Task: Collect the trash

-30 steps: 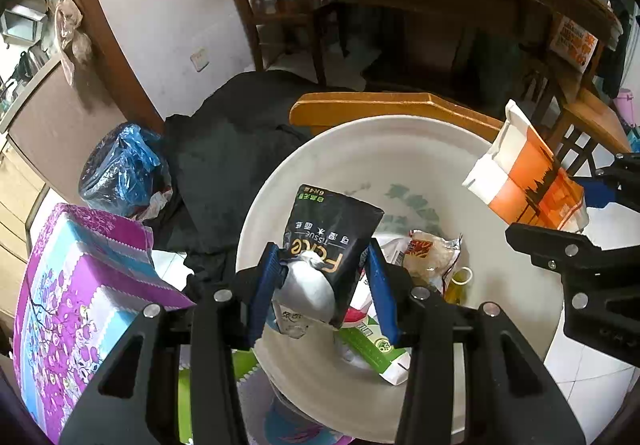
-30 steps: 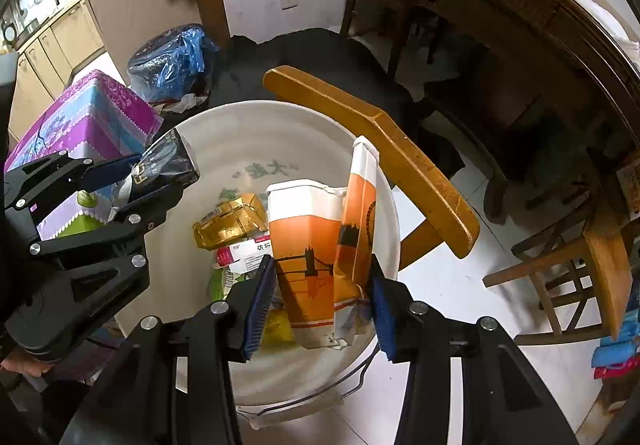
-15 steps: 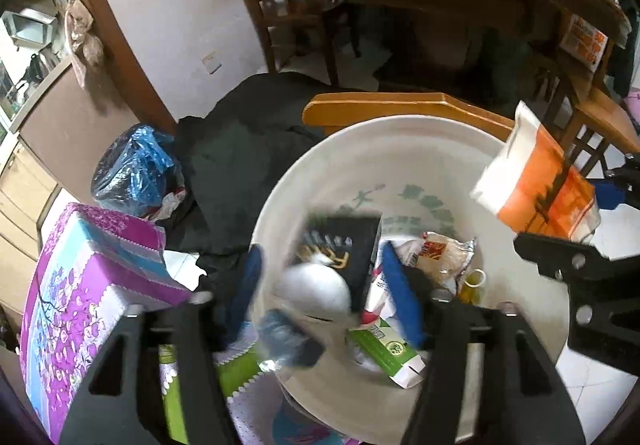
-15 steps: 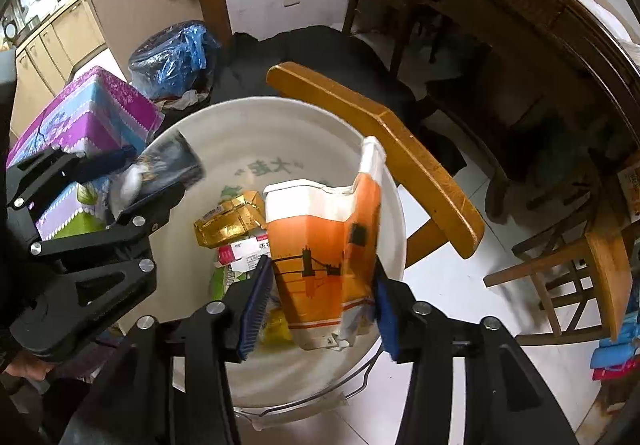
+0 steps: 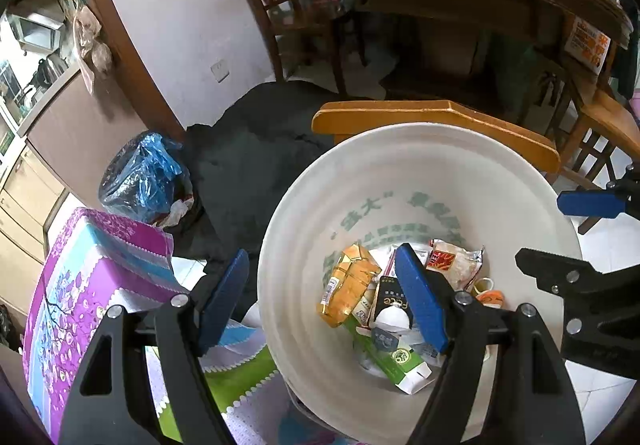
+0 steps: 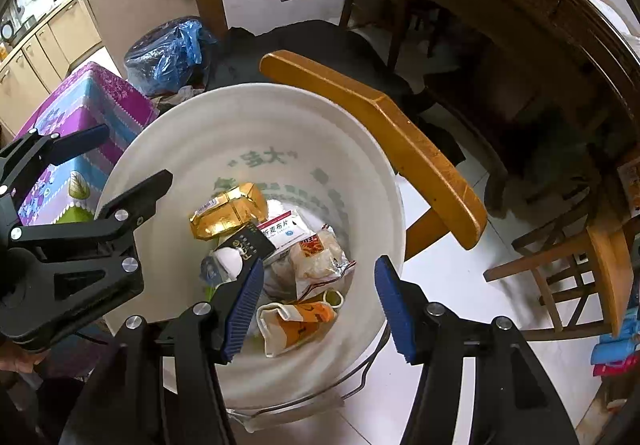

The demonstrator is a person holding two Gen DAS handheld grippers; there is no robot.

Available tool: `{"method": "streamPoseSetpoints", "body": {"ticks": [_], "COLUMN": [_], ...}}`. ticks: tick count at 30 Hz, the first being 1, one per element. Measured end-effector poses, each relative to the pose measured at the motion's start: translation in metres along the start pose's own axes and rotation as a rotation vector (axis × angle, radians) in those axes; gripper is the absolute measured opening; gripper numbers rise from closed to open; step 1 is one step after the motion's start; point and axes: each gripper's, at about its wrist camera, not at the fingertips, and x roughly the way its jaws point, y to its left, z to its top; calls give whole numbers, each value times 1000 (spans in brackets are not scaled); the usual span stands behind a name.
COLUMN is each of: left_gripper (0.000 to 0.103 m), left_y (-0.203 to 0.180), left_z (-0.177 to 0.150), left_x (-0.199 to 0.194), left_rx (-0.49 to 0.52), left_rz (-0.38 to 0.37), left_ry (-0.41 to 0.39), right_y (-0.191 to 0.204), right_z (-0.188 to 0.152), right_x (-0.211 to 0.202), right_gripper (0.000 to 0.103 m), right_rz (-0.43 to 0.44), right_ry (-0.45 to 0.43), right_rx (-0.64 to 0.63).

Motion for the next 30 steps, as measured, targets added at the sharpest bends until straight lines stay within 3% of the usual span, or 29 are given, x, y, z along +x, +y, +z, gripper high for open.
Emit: {"method": "streamPoseSetpoints", "body": {"ticks": [18,24,30], "left_gripper": [72,72,73], "left_y": [2,-1,-7], "left_z": [-5,-14,-43], "left_x": [-11,-41,-84], "left_rx": [-1,-20,-33], "left_rz": [17,18,-6], "left_ry": [-38,-127,-259], "right_y": [-5,-10,-1], "right_z": [-8,-26,-70], "right_x": [-11,-50,-96], "right_gripper": [59,59,68], "right_rz": [-4,15,25], "right_ry": [-37,-168,-315], "right_rx": [28,80,104]}}
